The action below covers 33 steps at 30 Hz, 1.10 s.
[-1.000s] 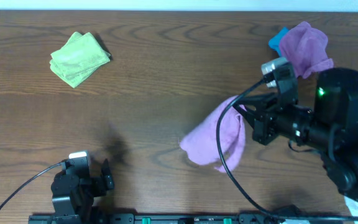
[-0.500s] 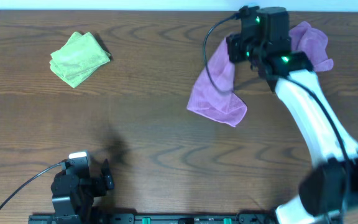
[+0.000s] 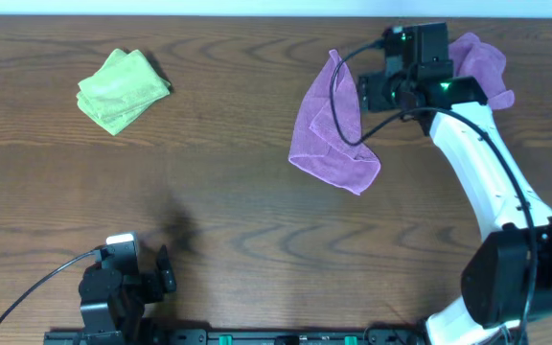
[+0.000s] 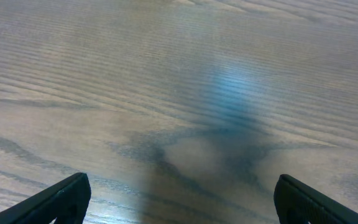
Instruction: Fold the cloth
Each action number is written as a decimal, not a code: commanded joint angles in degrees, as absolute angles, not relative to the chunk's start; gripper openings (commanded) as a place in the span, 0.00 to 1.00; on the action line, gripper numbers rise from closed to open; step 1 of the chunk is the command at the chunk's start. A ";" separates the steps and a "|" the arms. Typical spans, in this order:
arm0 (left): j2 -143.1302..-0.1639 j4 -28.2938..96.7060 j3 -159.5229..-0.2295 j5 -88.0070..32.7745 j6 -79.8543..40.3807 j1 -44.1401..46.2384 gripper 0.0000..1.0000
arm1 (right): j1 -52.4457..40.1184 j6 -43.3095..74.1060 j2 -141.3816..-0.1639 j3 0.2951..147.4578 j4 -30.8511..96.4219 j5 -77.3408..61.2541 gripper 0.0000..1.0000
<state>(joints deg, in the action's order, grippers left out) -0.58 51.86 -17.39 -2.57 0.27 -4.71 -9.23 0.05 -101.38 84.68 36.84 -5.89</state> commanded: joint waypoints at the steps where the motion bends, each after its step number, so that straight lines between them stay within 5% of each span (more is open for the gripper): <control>1: -0.21 54.59 -16.21 -0.64 1.74 -4.47 0.95 | -10.52 -4.43 -104.27 85.14 37.17 -15.22 0.75; 26: -0.21 54.59 -16.23 -0.64 1.74 -4.47 0.95 | -17.32 -5.67 -120.38 85.14 31.83 -13.26 0.61; 33: -0.21 54.59 -16.23 -0.64 1.74 -4.47 0.95 | -17.34 -5.89 -121.10 85.14 31.44 -12.49 0.48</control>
